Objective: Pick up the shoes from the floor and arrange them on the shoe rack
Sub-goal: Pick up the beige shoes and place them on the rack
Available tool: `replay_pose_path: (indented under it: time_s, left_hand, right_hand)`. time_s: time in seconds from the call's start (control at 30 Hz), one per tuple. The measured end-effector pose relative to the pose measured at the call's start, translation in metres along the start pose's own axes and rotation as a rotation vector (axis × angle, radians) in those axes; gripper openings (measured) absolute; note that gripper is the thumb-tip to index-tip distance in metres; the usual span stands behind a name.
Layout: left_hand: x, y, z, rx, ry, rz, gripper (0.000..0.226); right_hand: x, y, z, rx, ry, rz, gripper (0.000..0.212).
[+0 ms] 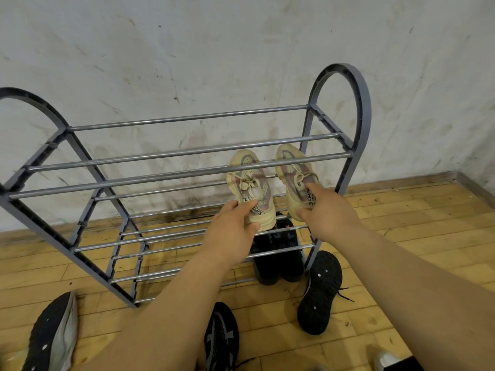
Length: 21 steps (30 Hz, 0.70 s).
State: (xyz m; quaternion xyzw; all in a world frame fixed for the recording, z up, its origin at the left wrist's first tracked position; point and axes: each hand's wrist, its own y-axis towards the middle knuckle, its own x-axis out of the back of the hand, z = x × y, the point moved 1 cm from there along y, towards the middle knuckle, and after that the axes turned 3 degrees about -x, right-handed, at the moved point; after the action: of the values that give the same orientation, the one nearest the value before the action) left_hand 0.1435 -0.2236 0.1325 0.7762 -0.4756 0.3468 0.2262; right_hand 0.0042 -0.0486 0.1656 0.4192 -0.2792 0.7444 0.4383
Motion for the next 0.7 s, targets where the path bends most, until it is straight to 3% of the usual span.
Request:
replay_pose_path:
  time_s: [0.7]
  left_hand:
    - [-0.024,0.015,-0.019,-0.033,0.040,-0.050,0.054]
  right_hand:
    - [0.001,0.002,-0.010,0.046,0.018,0.026,0.069]
